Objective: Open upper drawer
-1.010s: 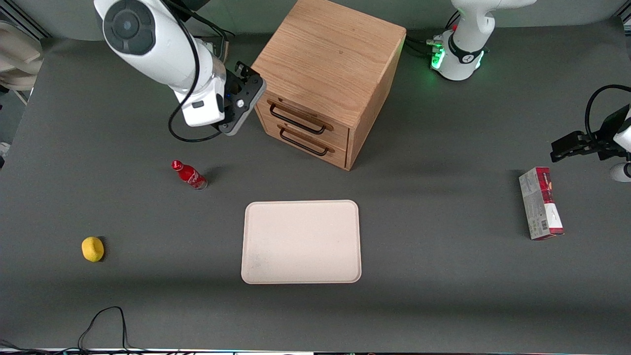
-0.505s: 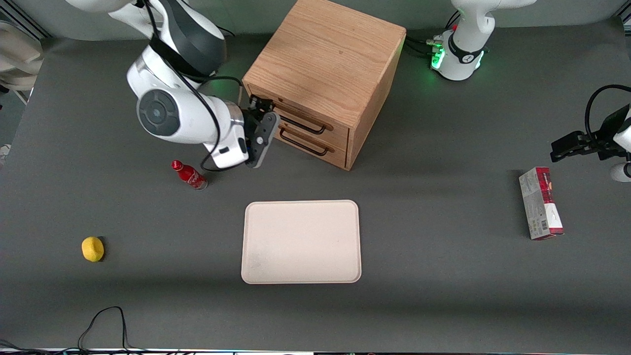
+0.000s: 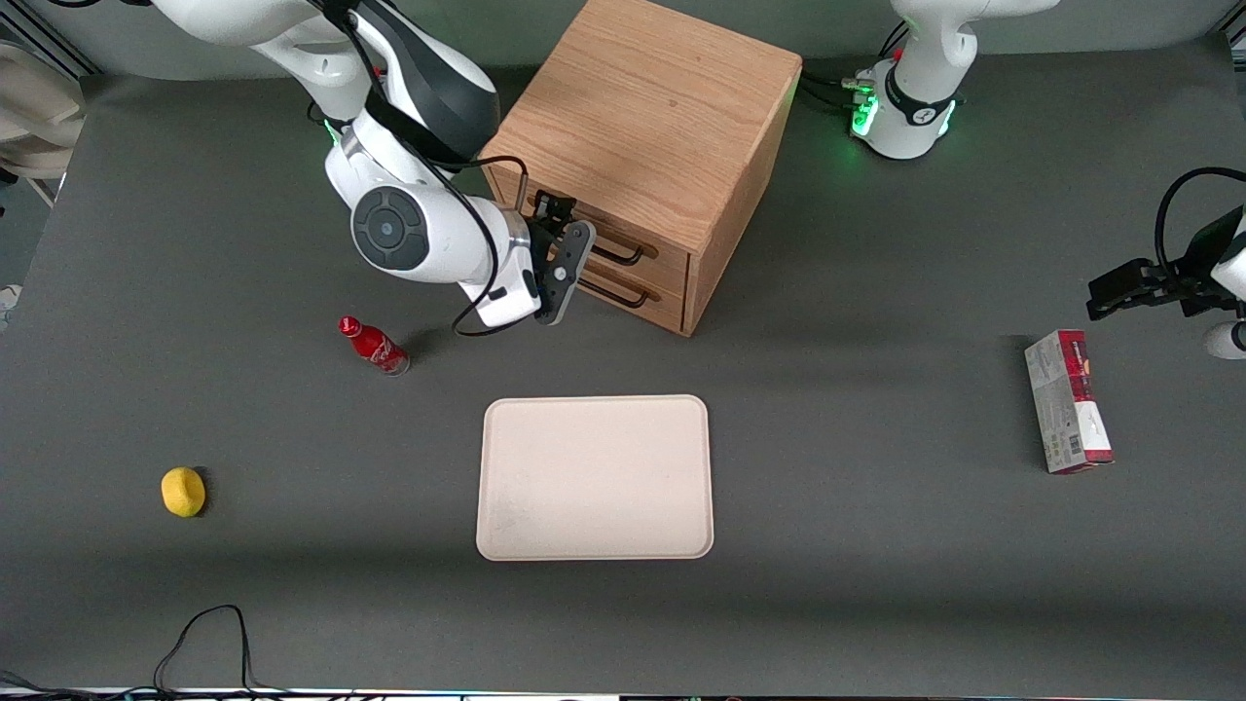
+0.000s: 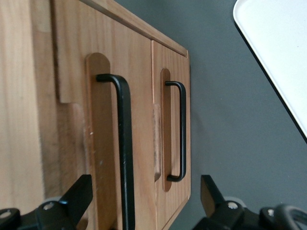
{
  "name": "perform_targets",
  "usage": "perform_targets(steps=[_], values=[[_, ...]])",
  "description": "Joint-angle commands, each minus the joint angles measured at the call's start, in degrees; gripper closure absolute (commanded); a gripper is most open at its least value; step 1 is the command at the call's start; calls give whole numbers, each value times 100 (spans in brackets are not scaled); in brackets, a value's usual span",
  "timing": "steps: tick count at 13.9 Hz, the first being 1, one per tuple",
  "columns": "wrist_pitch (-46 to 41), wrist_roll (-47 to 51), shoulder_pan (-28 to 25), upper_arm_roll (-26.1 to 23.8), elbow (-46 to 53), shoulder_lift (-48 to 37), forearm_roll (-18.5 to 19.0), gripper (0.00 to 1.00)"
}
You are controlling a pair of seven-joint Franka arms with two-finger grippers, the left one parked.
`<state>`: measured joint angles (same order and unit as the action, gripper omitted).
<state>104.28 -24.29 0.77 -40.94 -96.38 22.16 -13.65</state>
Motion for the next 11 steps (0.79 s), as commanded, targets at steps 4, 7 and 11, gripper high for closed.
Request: perform_targets(steps=[4,7,11], values=[[409,-23,11,-72,-364,-124,-33,0],[550,-23,11,-81,-461,-107,90,0],[681,-40,-15,-81,-487,-1,249,0]])
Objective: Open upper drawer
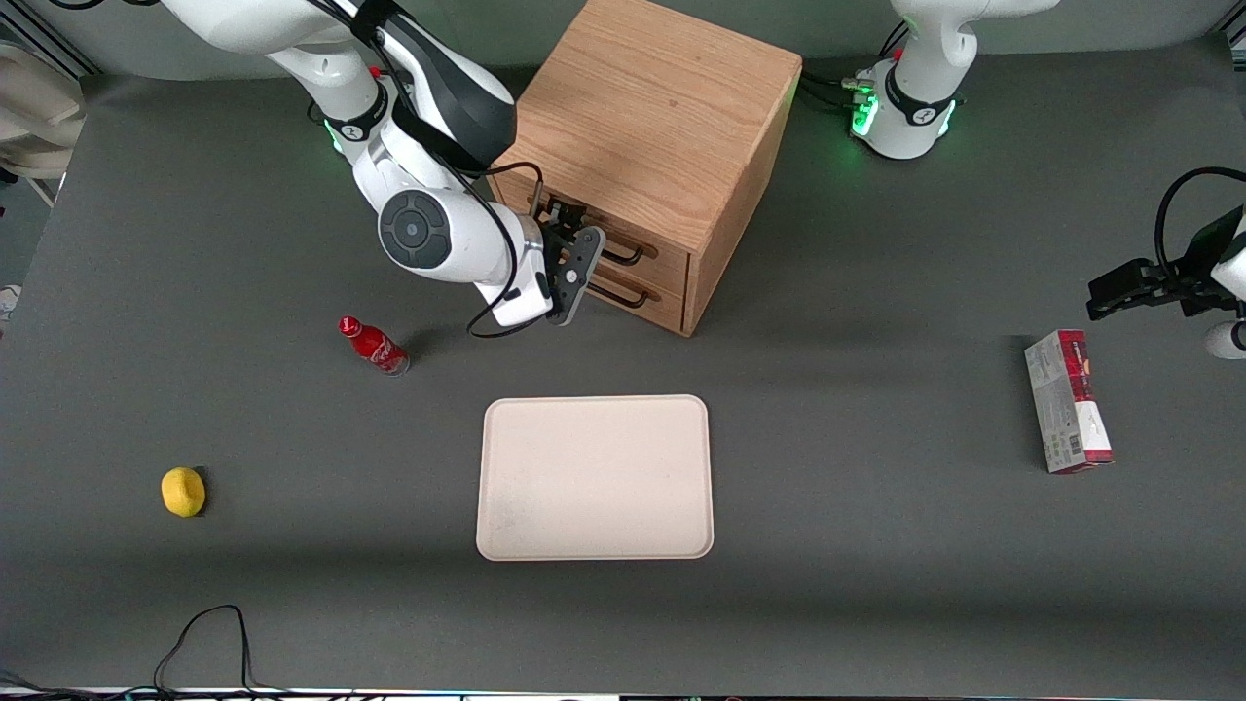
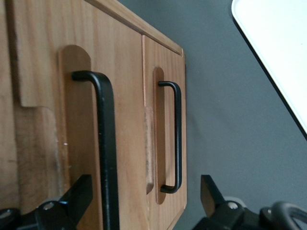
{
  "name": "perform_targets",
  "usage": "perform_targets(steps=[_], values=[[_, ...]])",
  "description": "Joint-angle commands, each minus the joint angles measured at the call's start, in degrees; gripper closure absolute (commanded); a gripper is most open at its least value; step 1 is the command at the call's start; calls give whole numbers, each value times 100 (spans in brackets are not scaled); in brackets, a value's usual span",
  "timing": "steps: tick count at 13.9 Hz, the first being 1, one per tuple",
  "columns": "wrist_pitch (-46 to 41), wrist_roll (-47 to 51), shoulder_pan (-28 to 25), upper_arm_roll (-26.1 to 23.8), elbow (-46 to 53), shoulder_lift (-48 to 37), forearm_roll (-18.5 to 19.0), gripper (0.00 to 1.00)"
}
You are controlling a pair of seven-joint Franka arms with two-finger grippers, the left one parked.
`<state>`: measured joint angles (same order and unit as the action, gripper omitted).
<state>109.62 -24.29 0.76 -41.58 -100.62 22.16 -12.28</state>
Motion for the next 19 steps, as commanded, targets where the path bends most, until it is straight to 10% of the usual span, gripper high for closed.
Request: perform_targets(steps=[1,19], values=[[200,-40,-14,-17,-63,16,138,0],[280,-67,82,484,1457,1035,1578,0]])
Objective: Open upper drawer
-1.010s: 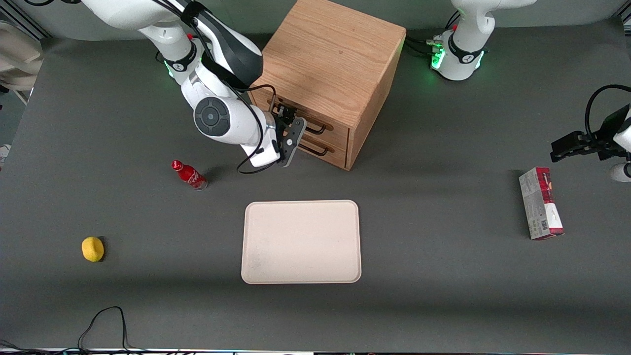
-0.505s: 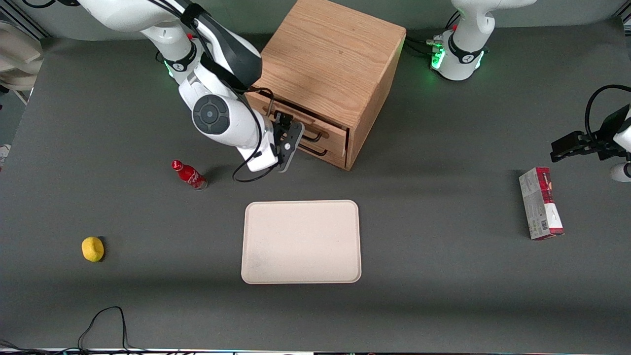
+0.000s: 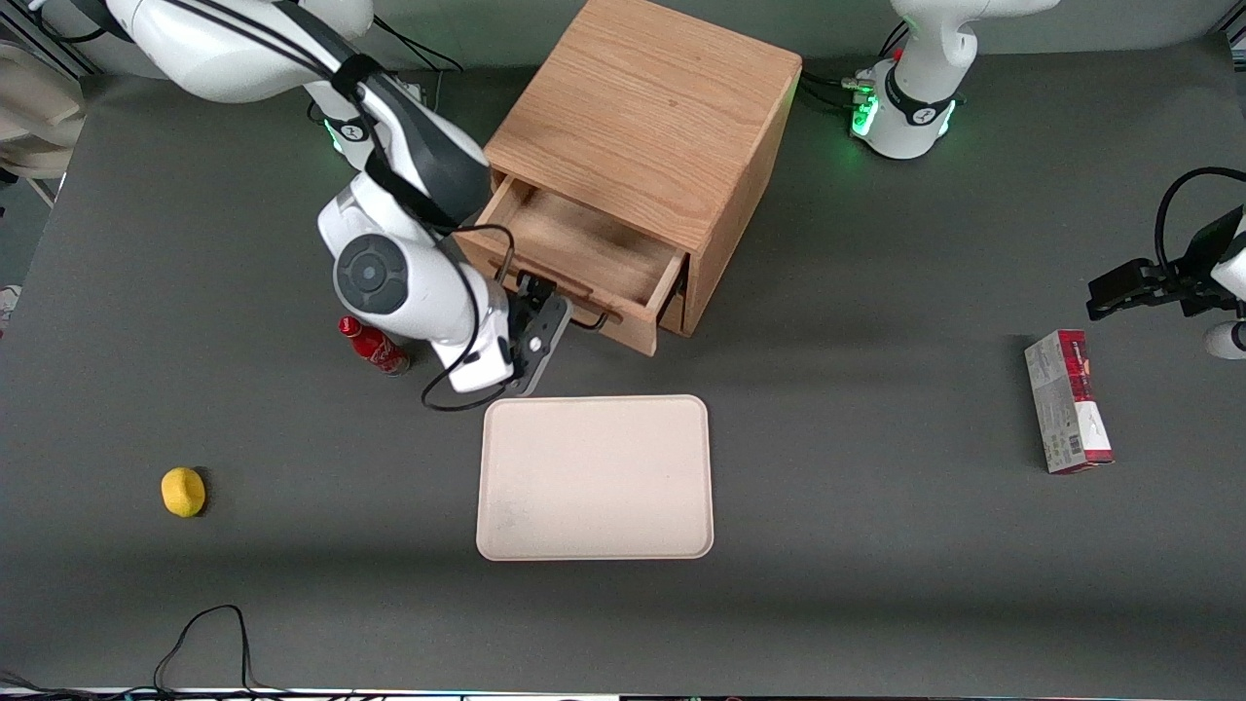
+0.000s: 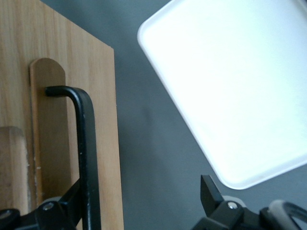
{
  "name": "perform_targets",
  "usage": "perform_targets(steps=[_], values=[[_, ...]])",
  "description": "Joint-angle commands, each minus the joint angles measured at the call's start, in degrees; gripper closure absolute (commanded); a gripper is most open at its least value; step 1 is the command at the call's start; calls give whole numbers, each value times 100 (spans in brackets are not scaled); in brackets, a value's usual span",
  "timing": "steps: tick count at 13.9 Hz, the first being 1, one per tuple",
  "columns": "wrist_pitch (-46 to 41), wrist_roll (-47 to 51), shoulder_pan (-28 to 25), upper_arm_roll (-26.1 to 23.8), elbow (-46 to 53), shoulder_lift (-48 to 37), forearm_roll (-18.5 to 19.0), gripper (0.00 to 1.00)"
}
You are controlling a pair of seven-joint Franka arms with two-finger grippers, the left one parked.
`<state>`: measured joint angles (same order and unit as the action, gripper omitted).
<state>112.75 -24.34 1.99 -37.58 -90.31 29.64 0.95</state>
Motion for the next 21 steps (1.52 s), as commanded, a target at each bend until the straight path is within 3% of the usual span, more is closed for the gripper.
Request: perform_targets(steps=[1,3,6,14,17,19,21], values=[[-34,-62,-40,110,539,349,440,0],[-60,-45,-40,128,715,446,521,0],[-60,-36,-40,549,900,446,529,0],[-121,-9,12,735,1541,437,398,0],[-227,-19,117,988,1613,69,363,0],[-497,-36,144,1513,1569,-377,-74,0],[-1331,86,118,2243,1429,-818,-681,0]])
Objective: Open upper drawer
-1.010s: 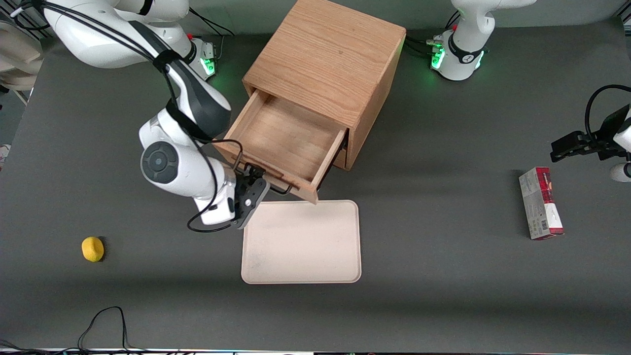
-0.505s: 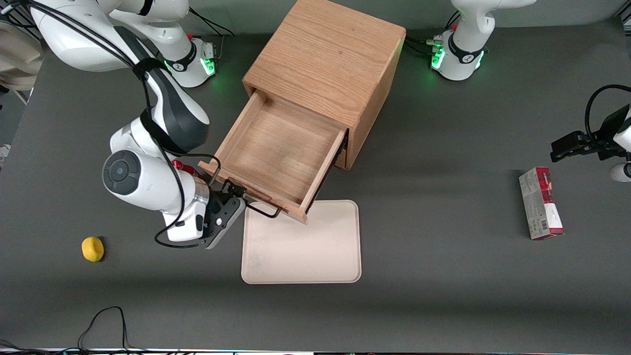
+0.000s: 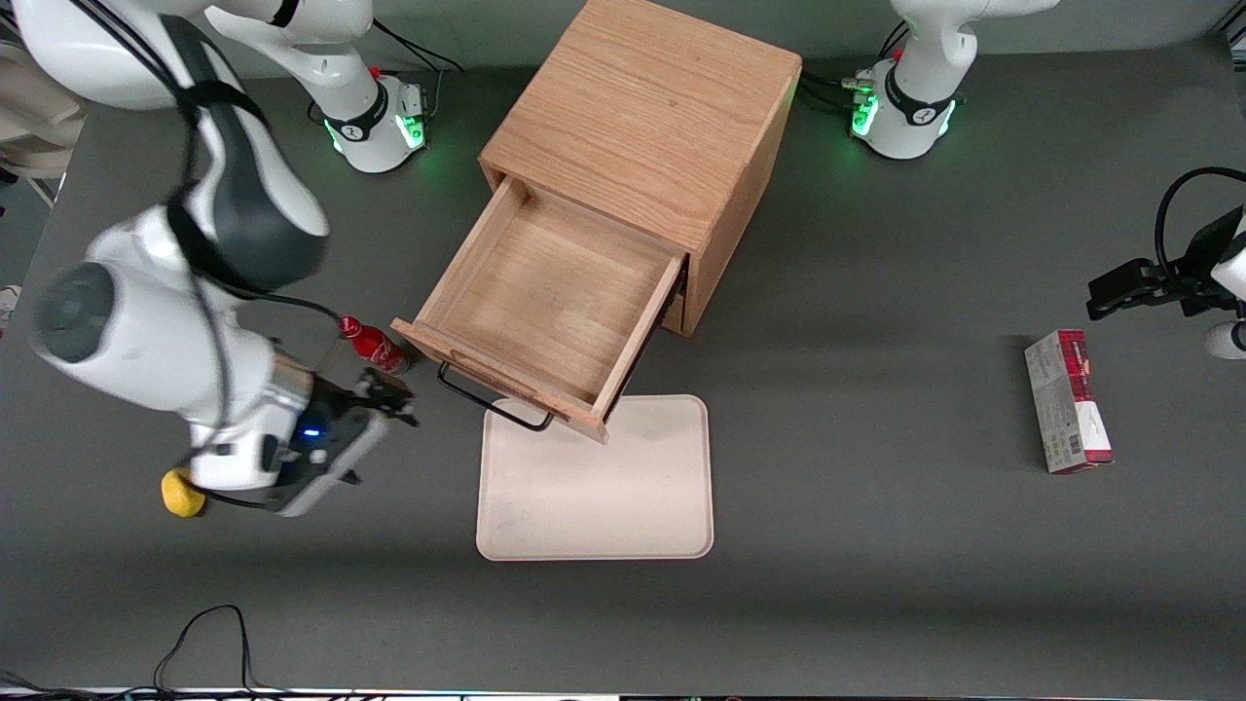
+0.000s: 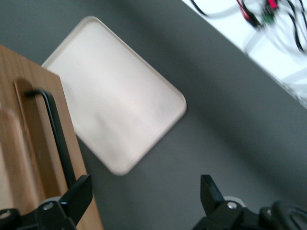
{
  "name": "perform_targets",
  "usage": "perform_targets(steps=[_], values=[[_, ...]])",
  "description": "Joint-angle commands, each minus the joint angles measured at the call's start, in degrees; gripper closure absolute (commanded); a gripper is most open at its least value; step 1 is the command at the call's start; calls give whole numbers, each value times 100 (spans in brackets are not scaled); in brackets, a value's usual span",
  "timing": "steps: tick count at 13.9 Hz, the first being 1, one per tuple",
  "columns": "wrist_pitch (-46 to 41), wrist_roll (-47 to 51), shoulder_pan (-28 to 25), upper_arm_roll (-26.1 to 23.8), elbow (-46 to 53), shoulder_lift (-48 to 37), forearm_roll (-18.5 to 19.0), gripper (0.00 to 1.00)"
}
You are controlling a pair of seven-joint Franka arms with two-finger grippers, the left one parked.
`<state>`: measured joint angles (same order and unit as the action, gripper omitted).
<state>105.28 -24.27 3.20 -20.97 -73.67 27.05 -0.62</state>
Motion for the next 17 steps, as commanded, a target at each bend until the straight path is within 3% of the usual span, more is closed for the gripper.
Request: perform_targets(steps=[1,5,10,12,17], values=[[-762,254,5,864,-427,-778,-657,0],[-913,1299,5,1524,-2067,-2288,-667,0],[-939,2382,14,1666,-3759,-4179,-202,0],[-1141,2392,31,1666,-3594,-4129,0,0],[-1177,2752,40,1649,-3285,-3865,36,0]])
